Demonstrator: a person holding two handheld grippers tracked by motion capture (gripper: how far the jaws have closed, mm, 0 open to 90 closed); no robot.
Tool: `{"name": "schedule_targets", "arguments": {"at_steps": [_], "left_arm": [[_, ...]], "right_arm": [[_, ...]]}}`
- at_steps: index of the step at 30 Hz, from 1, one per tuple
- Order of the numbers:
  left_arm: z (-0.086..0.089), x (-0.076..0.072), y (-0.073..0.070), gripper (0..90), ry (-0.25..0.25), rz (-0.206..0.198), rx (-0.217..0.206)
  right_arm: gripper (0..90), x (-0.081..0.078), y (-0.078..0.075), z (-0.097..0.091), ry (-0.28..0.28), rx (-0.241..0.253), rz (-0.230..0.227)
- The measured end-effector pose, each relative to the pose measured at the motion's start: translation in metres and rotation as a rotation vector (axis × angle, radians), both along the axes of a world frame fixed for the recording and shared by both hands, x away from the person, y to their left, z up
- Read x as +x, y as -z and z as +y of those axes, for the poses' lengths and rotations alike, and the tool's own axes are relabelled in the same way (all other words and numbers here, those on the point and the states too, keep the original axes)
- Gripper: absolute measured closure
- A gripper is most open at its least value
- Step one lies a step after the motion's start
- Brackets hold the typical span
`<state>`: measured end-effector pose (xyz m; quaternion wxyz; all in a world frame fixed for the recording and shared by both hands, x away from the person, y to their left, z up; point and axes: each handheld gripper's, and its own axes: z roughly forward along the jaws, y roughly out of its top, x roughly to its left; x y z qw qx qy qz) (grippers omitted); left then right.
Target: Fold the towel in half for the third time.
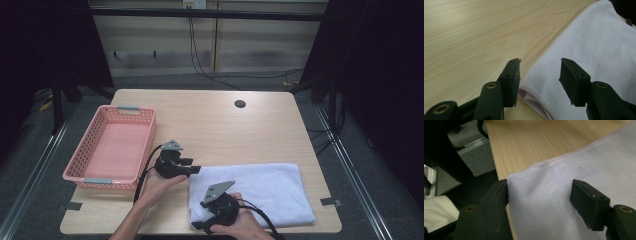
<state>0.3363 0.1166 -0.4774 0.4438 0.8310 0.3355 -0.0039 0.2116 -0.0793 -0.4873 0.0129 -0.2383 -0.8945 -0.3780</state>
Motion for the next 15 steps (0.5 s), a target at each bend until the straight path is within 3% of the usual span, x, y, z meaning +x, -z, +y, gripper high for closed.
{"name": "schedule_targets", "arguments": {"at_steps": [3,6,8,10,11,13,15], "left_arm": [[0.003,0.000,0.000,50.3,-0.008,-0.002,0.005],[0.004,0.000,-0.001,49.5,-0.011,-0.002,0.010],[0.006,0.001,-0.001,49.2,-0.025,-0.003,0.015],[0.006,0.002,0.000,49.4,-0.043,0.000,0.025],[0.006,0.004,0.002,48.6,-0.047,0.002,0.033],[0.005,0.007,0.003,46.1,-0.064,0.001,0.043],[0.004,0.010,0.004,42.8,-0.062,0.003,0.053]], "right_arm": [[30.7,-0.004,0.005,0.002,-0.005,-0.017,-0.034],[31.5,-0.013,0.007,0.005,-0.029,-0.074,-0.129],[31.5,-0.018,0.008,0.008,-0.030,-0.106,-0.168],[33.4,-0.019,0.008,0.008,-0.023,-0.112,-0.175],[35.9,-0.018,0.007,0.008,-0.023,-0.117,-0.178],[51.4,-0.015,0.007,0.004,-0.005,-0.115,-0.200],[60.5,-0.011,0.006,0.002,0.004,-0.114,-0.201]]}}
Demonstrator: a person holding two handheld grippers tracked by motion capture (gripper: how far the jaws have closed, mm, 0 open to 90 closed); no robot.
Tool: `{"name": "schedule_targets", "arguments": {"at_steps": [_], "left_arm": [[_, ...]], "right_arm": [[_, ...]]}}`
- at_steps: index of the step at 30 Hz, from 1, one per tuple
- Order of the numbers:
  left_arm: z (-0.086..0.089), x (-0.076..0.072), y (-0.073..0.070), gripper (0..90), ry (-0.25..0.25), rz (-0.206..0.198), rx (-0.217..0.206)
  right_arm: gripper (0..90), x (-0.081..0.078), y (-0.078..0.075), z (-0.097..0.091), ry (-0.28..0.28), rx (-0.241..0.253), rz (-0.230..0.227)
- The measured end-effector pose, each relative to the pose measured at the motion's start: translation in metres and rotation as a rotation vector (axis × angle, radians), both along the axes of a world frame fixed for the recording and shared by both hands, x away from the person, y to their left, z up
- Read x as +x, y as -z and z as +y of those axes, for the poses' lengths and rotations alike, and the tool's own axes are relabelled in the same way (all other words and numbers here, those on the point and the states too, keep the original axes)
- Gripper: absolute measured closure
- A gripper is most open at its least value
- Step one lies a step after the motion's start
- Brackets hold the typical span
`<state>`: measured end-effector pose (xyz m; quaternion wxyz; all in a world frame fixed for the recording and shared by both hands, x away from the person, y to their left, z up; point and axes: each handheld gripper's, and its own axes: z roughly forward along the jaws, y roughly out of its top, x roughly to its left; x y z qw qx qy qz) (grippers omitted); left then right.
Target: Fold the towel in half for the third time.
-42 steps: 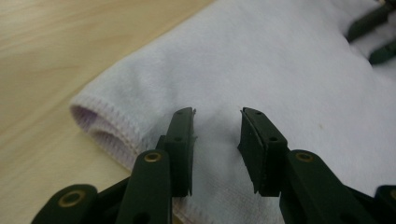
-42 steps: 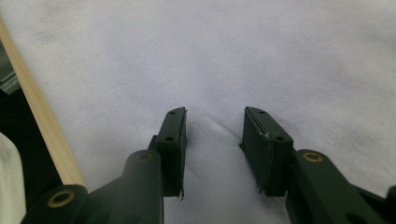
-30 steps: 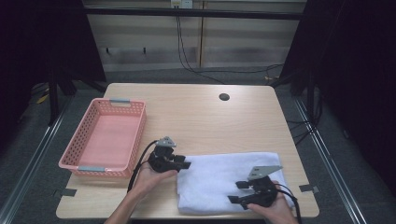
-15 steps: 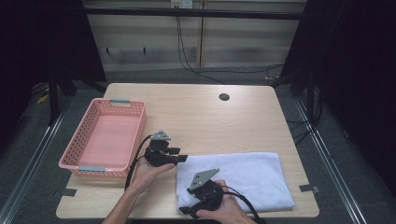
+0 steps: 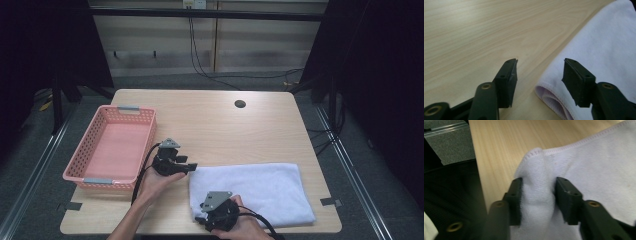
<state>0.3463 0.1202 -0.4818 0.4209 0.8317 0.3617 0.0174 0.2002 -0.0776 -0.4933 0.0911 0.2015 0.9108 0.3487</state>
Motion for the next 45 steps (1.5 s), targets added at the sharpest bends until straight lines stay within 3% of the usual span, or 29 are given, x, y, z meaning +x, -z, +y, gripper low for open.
{"name": "schedule_targets", "arguments": {"at_steps": [1,3,6,8,10,14,16,20,26,31,34,37,39,41,45], "left_arm": [[-0.001,0.001,0.002,41.4,0.003,0.003,0.001],[-0.004,0.004,0.008,39.7,0.020,0.047,0.002],[-0.013,0.001,0.014,47.7,0.067,0.054,0.075],[-0.013,0.001,0.016,65.9,0.111,0.074,0.045],[-0.014,-0.001,0.014,80.1,0.124,0.070,0.043],[-0.008,0.000,0.005,84.7,0.104,0.094,-0.054],[-0.002,0.002,-0.004,84.8,0.085,0.083,-0.098],[0.005,0.008,-0.033,84.8,0.051,0.039,-0.140],[0.020,0.011,-0.088,84.8,0.014,-0.036,-0.136],[0.032,0.004,-0.118,84.9,-0.005,-0.086,-0.134],[0.020,0.002,-0.111,84.8,0.027,-0.072,-0.115],[-0.005,0.004,-0.096,84.6,0.065,-0.046,-0.104],[-0.025,0.003,-0.087,84.5,0.099,-0.030,-0.085],[-0.045,0.001,-0.081,84.5,0.128,-0.026,-0.084],[-0.087,-0.001,-0.074,84.0,0.172,-0.010,-0.079]], "right_arm": [[63.3,0.001,-0.001,0.000,0.003,-0.007,0.004],[69.1,0.005,-0.003,0.000,0.021,-0.006,0.029],[72.5,0.007,-0.003,-0.001,0.033,0.002,0.042],[74.1,0.008,-0.005,-0.002,0.046,0.010,0.058],[74.7,0.009,-0.005,-0.004,0.048,0.034,0.070],[75.4,0.009,-0.015,-0.009,0.055,0.079,0.066],[75.5,0.010,-0.024,-0.012,0.059,0.103,0.056],[75.5,0.016,-0.046,-0.014,0.080,0.193,0.038],[75.5,0.025,-0.082,0.007,0.057,0.302,-0.011],[75.5,0.028,-0.106,0.023,0.038,0.418,-0.031],[75.5,0.024,-0.105,0.022,0.032,0.437,-0.036],[75.3,0.018,-0.096,0.005,0.068,0.467,-0.021],[75.1,0.012,-0.089,-0.010,0.105,0.471,-0.024],[75.0,0.005,-0.083,-0.028,0.135,0.488,-0.009],[73.7,-0.011,-0.073,-0.069,0.198,0.493,-0.021]]}}
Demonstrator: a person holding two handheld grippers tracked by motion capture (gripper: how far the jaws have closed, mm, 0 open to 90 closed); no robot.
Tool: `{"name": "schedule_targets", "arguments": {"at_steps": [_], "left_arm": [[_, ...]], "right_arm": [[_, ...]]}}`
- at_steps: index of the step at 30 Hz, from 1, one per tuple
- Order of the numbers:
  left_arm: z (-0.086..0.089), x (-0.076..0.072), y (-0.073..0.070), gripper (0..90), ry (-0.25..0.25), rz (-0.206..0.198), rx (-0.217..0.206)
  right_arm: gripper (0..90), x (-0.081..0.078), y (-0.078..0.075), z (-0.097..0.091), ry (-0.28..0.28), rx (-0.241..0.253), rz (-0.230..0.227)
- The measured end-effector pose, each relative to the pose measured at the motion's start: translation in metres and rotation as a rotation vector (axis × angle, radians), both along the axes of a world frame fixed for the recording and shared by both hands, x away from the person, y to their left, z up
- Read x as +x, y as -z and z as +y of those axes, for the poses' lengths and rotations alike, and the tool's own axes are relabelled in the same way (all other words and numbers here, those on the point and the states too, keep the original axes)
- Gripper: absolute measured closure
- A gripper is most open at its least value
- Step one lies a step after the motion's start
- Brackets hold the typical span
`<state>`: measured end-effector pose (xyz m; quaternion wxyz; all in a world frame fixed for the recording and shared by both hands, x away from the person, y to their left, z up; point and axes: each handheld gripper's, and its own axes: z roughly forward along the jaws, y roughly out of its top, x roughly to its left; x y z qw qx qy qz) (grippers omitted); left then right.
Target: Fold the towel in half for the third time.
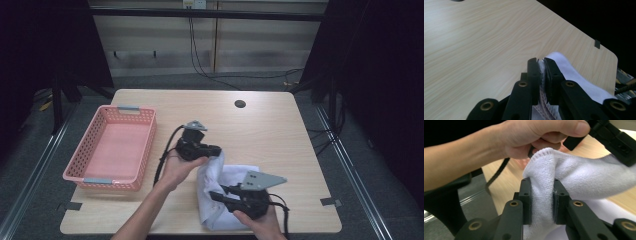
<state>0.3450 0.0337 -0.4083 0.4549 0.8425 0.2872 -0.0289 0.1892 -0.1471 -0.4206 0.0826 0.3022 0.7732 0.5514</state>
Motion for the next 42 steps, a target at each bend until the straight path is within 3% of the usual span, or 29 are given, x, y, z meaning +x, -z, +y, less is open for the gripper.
{"name": "schedule_targets", "arguments": {"at_steps": [5,9,11,13,14,15,18,20,25,26,28,29,30,32,34,36,37,38,40,42], "left_arm": [[-0.051,-0.002,0.021,83.6,0.056,0.045,0.035],[-0.077,-0.002,0.040,81.0,0.091,0.085,0.040],[-0.086,-0.003,0.047,71.2,0.121,0.082,0.019],[-0.088,-0.004,0.047,59.0,0.102,0.076,0.018],[-0.085,-0.004,0.045,54.9,0.100,0.081,-0.025],[-0.082,-0.005,0.042,50.9,0.099,0.071,-0.034],[-0.061,-0.009,0.028,45.2,0.058,0.016,-0.038],[-0.049,-0.015,0.024,47.0,0.045,-0.004,-0.021],[-0.018,-0.050,0.030,57.5,0.115,-0.014,0.028],[-0.013,-0.058,0.033,57.9,0.139,-0.005,0.046],[-0.004,-0.075,0.038,57.7,0.170,0.005,0.062],[-0.001,-0.083,0.042,57.3,0.187,0.030,0.050],[0.003,-0.091,0.045,56.2,0.201,0.025,0.063],[0.008,-0.106,0.052,54.2,0.240,0.043,0.079],[0.011,-0.119,0.064,51.8,0.256,0.035,0.104],[0.015,-0.127,0.071,50.8,0.241,0.001,0.095],[0.016,-0.127,0.071,49.9,0.247,0.011,0.095],[0.018,-0.126,0.069,49.8,0.234,0.015,0.106],[0.026,-0.129,0.063,47.3,0.207,0.038,0.079],[0.037,-0.135,0.062,45.2,0.204,0.023,0.096]], "right_arm": [[71.0,-0.014,0.018,-0.042,0.052,-0.005,0.074],[63.3,-0.024,0.032,-0.069,0.091,-0.058,0.134],[53.9,-0.030,0.036,-0.082,0.114,-0.069,0.163],[42.3,-0.036,0.037,-0.094,0.130,-0.097,0.192],[40.2,-0.037,0.036,-0.098,0.142,-0.095,0.198],[38.3,-0.037,0.034,-0.104,0.148,-0.097,0.193],[34.0,-0.029,0.024,-0.115,0.199,-0.110,0.171],[33.2,-0.011,0.021,-0.117,0.246,-0.128,0.149],[31.1,0.045,0.028,-0.108,0.272,-0.155,0.171],[30.7,0.056,0.029,-0.103,0.272,-0.175,0.190],[30.9,0.075,0.035,-0.093,0.289,-0.246,0.170],[31.4,0.084,0.039,-0.090,0.280,-0.253,0.200],[32.9,0.091,0.044,-0.087,0.293,-0.276,0.212],[36.3,0.099,0.053,-0.085,0.303,-0.367,0.225],[41.9,0.102,0.062,-0.091,0.319,-0.381,0.258],[43.9,0.102,0.069,-0.099,0.314,-0.348,0.276],[46.5,0.101,0.069,-0.101,0.318,-0.341,0.286],[49.5,0.100,0.068,-0.101,0.306,-0.343,0.280],[48.0,0.098,0.067,-0.099,0.288,-0.378,0.250],[44.6,0.098,0.067,-0.099,0.266,-0.384,0.206]]}}
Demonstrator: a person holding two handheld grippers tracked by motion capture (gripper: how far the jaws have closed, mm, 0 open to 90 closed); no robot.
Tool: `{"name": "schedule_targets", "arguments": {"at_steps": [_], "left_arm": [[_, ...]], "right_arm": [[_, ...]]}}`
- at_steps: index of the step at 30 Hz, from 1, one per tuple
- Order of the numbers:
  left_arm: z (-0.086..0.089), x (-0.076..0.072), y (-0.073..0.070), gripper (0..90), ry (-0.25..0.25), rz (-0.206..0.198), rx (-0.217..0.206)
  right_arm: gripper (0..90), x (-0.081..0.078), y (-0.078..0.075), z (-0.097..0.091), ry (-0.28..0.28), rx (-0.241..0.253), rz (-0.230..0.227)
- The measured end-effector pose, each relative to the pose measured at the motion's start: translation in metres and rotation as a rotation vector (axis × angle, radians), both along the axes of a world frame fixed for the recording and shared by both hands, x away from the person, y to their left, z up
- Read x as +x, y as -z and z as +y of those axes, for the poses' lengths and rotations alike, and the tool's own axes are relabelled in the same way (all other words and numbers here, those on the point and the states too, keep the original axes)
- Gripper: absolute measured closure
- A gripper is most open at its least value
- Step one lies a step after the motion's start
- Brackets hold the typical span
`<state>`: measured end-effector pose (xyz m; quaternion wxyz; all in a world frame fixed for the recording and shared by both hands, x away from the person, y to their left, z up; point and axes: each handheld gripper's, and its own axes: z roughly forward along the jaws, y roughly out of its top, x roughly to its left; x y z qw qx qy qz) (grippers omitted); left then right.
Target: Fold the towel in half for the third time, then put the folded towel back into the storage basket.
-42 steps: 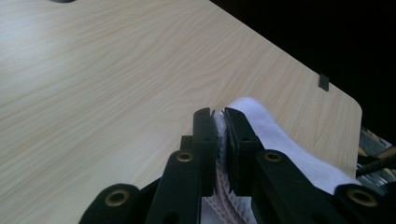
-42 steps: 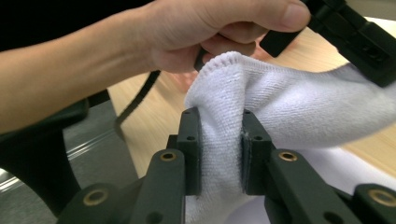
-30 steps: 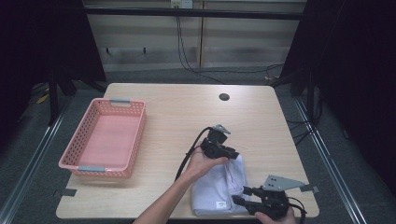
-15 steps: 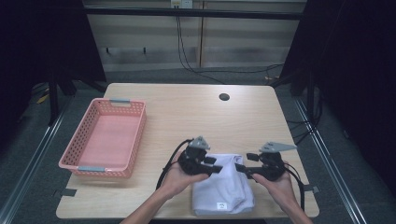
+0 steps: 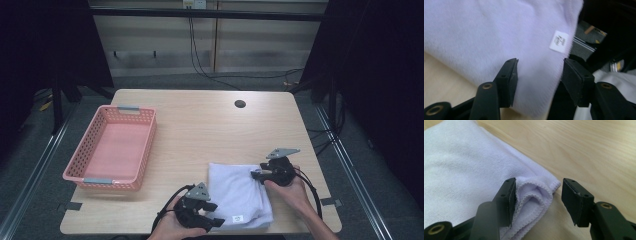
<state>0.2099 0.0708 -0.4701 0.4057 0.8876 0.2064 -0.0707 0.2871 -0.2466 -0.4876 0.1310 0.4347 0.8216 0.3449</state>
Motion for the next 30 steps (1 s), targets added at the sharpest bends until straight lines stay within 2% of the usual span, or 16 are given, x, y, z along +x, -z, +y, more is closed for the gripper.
{"name": "schedule_targets", "arguments": {"at_steps": [1,3,4,6,9,11,12,13,16,17,19,20,23,25,27,30], "left_arm": [[0.004,-0.001,0.001,42.3,0.001,0.009,0.006],[0.012,-0.005,0.006,40.0,-0.029,-0.009,0.044],[0.014,-0.005,0.010,37.3,-0.038,0.009,0.052],[0.012,-0.004,0.018,32.8,-0.043,0.052,0.069],[0.005,-0.001,0.019,31.5,-0.034,0.065,0.068],[0.000,-0.001,0.020,30.7,-0.046,0.052,0.073],[-0.001,-0.001,0.019,29.7,-0.047,0.037,0.096],[-0.002,-0.002,0.020,30.4,-0.058,0.032,0.083],[-0.004,-0.003,0.019,29.7,-0.050,0.015,0.102],[-0.004,-0.003,0.020,29.6,-0.055,0.025,0.088],[-0.006,-0.002,0.019,33.1,-0.053,0.009,0.100],[-0.007,-0.003,0.020,34.0,-0.058,0.005,0.092],[-0.010,-0.003,0.019,44.1,-0.047,-0.045,0.124],[-0.010,-0.001,0.019,52.6,-0.061,-0.028,0.117],[-0.009,0.002,0.018,61.6,-0.041,-0.026,0.124],[-0.007,0.006,0.018,69.5,-0.039,0.006,0.113]], "right_arm": [[40.8,0.003,0.002,-0.001,-0.012,0.014,0.005],[34.9,0.008,0.003,-0.003,-0.042,0.049,0.009],[32.6,0.010,0.003,-0.003,-0.035,0.047,0.014],[32.4,0.013,0.002,-0.003,-0.055,0.103,0.020],[29.2,0.015,0.003,0.005,-0.076,0.082,0.045],[28.5,0.016,0.006,0.007,-0.073,0.070,0.051],[28.0,0.017,0.006,0.007,-0.073,0.063,0.060],[28.2,0.018,0.007,0.007,-0.070,0.067,0.078],[29.0,0.021,0.010,0.006,-0.090,0.083,0.106],[30.9,0.021,0.010,0.006,-0.101,0.084,0.104],[36.5,0.022,0.010,0.006,-0.114,0.086,0.107],[43.7,0.021,0.009,0.006,-0.124,0.094,0.115],[53.9,0.021,0.010,0.007,-0.152,0.123,0.130],[59.1,0.021,0.010,0.006,-0.159,0.138,0.150],[62.6,0.021,0.009,0.006,-0.167,0.139,0.148],[66.4,0.019,0.010,0.006,-0.167,0.145,0.139]]}}
